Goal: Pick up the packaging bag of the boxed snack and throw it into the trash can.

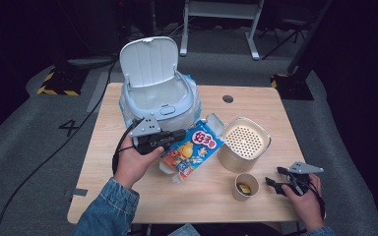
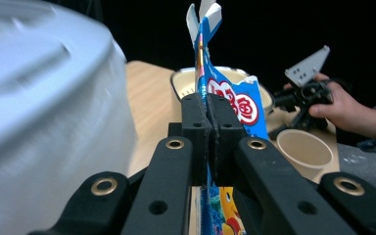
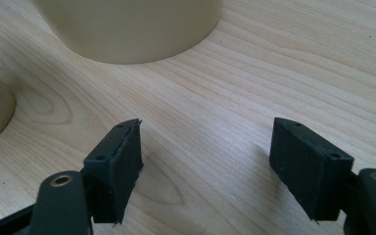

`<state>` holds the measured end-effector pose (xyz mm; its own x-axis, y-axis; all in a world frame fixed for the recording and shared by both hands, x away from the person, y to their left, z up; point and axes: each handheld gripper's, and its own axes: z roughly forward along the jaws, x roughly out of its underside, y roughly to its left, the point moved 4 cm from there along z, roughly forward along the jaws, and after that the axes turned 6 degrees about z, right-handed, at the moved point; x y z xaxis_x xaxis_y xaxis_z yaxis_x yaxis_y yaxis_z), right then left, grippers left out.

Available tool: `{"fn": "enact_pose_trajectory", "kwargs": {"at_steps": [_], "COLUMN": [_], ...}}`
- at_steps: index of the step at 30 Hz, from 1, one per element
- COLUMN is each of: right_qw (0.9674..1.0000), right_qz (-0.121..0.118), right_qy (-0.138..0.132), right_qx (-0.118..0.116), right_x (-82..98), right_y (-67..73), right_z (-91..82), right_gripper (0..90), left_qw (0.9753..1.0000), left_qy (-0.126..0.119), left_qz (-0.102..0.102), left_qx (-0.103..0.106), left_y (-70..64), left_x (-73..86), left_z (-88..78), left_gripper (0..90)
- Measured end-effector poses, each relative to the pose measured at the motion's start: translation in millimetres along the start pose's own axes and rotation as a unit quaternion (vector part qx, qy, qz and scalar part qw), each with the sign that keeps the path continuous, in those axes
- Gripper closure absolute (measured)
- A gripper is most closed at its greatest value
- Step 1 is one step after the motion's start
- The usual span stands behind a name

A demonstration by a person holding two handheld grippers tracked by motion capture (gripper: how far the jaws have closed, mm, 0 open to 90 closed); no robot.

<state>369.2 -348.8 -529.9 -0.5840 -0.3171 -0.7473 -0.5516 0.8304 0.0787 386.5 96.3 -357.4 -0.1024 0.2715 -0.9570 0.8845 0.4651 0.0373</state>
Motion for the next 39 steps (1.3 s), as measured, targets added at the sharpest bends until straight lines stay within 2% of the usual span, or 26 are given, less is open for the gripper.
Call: {"fn": "enact_pose_trajectory", "kwargs": {"at_steps": [1,11,15,21,25,29,39], "right_qw": [1.0,1.0,1.0,1.0,1.0,1.0,1.0], "right_qz": [0.0,0.0,0.0,0.0,-0.001,-0.002,-0.002], "right_qy": [0.0,0.0,0.0,0.0,0.0,0.0,0.0], "right_qx": [0.0,0.0,0.0,0.0,0.001,0.001,0.002], "right_x": [0.0,0.0,0.0,0.0,-0.5,-0.7,-0.6], "right_y": [0.0,0.0,0.0,-0.1,-0.5,-0.5,-0.4], "right_z": [0.0,0.0,0.0,0.0,0.7,0.9,0.9], "right_gripper": [28.5,28.4,28.4,28.4,27.9,27.9,27.8], "left_qw": [1.0,0.9991,0.9984,0.9978,0.9976,0.9973,0.9969], "left_qy": [-0.008,-0.039,-0.046,-0.049,-0.037,-0.041,-0.056], "left_qz": [0.0,0.006,0.01,0.019,0.031,0.031,0.025], "left_qx": [-0.001,-0.017,-0.031,-0.04,-0.049,-0.053,-0.049], "left_y": [1.5,8.2,10.6,11.8,14.0,18.7,37.1], "left_x": [-6.1,-28.6,-37.1,-53.0,-60.5,-67.6,-86.9], "left_z": [-2.7,-16.0,-21.8,-28.3,-29.4,-31.1,-39.7], "left_gripper": [87.4,87.5,87.5,87.5,87.5,87.5,87.5]}}
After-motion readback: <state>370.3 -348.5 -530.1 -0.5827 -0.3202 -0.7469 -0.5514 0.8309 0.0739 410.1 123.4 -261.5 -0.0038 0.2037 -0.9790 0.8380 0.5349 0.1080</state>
